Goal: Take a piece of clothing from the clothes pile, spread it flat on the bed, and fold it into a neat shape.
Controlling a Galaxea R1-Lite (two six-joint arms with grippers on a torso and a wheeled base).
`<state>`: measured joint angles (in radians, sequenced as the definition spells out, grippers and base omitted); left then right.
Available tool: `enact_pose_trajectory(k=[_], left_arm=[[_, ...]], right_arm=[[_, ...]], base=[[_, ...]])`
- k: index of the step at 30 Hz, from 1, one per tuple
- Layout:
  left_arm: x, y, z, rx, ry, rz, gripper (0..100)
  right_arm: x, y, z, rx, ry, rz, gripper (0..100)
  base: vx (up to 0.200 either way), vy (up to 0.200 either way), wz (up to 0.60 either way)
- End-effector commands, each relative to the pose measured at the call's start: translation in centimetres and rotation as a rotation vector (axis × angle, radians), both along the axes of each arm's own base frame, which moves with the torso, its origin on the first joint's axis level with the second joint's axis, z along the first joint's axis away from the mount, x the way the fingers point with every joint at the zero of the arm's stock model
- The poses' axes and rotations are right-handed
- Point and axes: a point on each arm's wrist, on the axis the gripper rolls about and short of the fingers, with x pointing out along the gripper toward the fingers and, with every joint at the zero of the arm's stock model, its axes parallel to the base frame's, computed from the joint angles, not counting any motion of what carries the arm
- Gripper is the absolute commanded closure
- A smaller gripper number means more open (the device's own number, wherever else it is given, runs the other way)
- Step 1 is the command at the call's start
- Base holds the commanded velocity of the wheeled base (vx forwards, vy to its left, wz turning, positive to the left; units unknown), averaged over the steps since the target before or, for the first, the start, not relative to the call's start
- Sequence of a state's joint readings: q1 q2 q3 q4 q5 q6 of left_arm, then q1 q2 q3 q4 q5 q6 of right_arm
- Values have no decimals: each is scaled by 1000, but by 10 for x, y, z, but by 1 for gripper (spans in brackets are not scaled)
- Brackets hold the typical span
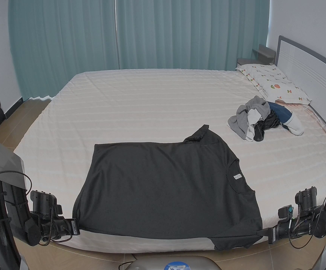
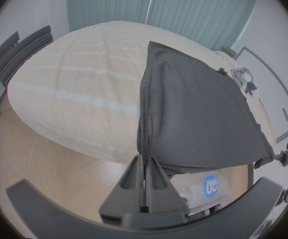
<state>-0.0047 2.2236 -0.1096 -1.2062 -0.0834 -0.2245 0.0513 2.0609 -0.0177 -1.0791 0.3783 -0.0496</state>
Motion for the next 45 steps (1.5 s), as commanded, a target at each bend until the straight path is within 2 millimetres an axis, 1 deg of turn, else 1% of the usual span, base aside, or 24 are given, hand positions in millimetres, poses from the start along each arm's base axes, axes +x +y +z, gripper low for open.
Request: enact_pose_trajectory(k=[1,9,14,21,23,26,31,32,33,34,36,39,40,42,43,45], left_arm=[[-10,0,-1,36,34,-4,100],[-16,-2,-2,52,60,-5,100],[-29,-1,-2,99,97,-69,100],[-23,0,0,100,70,-59,100],[-19,0,4,90,39,-46,100],[-5,-2,13,24,-43,30,100],[14,-2,15,-46,-101,107,100],[14,-2,15,-46,-101,107,100],[22,-2,17,-78,-123,139,100],[23,-2,17,-83,-126,145,100],[31,-2,20,-129,-152,185,100],[34,-2,21,-151,-163,196,100],[35,-2,21,-152,-164,197,100],[35,-2,21,-152,-164,197,100],[36,-3,23,-157,-171,197,100],[39,-3,24,-168,-182,204,100]], right_arm=[[-7,-1,1,-13,16,11,100],[-13,-2,5,-56,33,29,100],[-17,-3,8,-70,37,49,100],[-16,-3,12,-65,9,44,100],[-15,-2,14,-60,-12,42,100],[-9,-3,17,-39,-36,14,100],[10,-2,18,24,-44,-63,100],[10,-2,18,24,-44,-63,100],[19,-1,18,53,-45,-96,100],[20,-1,19,56,-47,-101,100],[31,0,22,96,-63,-136,100],[41,1,27,133,-83,-161,100],[48,2,30,152,-99,-173,100],[48,2,30,152,-101,-175,100],[58,2,35,187,-119,-206,100],[62,2,37,201,-126,-217,100]], base=[[0,0,0],[0,0,0],[0,0,0],[0,0,0],[0,0,0],[0,0,0],[0,0,0],[0,0,0],[0,0,0],[0,0,0],[0,0,0],[0,0,0],[0,0,0],[0,0,0],[0,0,0],[0,0,0]])
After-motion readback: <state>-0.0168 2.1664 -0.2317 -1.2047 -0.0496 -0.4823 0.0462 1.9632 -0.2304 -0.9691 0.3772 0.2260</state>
